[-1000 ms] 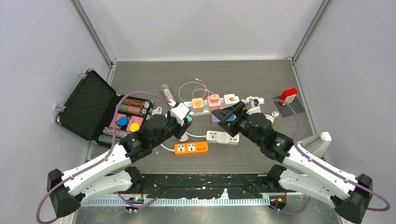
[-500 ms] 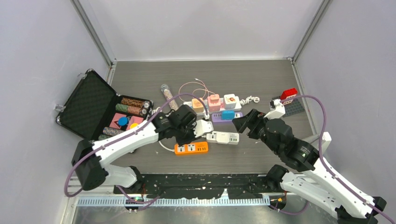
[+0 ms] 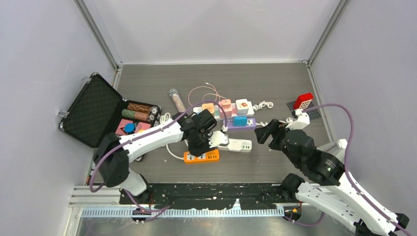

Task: Insert the plug

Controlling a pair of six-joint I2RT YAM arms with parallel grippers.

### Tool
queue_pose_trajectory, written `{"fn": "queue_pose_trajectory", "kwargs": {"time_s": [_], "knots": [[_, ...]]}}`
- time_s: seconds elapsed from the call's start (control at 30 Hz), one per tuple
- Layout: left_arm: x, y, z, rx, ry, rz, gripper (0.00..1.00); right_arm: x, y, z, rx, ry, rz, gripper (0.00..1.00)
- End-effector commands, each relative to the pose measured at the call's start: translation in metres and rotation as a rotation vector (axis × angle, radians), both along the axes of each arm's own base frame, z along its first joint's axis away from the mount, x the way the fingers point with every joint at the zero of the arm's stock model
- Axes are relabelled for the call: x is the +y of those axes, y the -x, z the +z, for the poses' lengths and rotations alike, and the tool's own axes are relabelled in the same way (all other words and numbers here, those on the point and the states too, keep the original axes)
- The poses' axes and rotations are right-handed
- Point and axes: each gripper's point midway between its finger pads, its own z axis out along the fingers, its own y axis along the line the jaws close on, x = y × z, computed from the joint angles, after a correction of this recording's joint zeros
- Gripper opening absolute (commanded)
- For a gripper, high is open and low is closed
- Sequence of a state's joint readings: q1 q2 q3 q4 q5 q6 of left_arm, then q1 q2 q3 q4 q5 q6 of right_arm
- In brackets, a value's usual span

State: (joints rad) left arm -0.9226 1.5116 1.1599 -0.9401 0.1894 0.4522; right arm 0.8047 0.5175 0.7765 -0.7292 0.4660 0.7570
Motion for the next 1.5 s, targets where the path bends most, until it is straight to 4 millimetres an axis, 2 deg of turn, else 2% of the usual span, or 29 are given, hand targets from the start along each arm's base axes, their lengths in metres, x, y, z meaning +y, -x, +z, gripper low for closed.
{"fn": "queue_pose_trajectory", "kwargs": {"time_s": [0.0,0.23,0.7,1.0,1.2,1.47], "knots": [[-0.011,-0.003,0.007,0.027,0.001,-0.061,0.0,-0.022,-0.003,0.029,-0.088,-0.004,-0.08,0.86],[-0.017,-0.016,0.008,-0.001,-0.029,-0.091,0.0,-0.026,0.0,0.024,-0.088,-0.008,-0.088,0.86],[-0.011,-0.008,-0.011,0.087,-0.105,-0.094,0.0,-0.03,0.0,0.019,-0.082,0.001,-0.104,0.86],[-0.019,-0.014,-0.016,0.072,-0.092,-0.098,0.0,-0.03,0.0,0.017,-0.079,0.003,-0.104,0.86],[-0.015,-0.017,-0.027,0.071,-0.126,-0.097,0.0,-0.029,0.0,0.012,-0.067,0.009,-0.105,0.86],[-0.021,-0.024,-0.023,0.038,-0.105,-0.094,0.0,-0.028,0.0,0.007,-0.058,0.016,-0.103,0.86]]}}
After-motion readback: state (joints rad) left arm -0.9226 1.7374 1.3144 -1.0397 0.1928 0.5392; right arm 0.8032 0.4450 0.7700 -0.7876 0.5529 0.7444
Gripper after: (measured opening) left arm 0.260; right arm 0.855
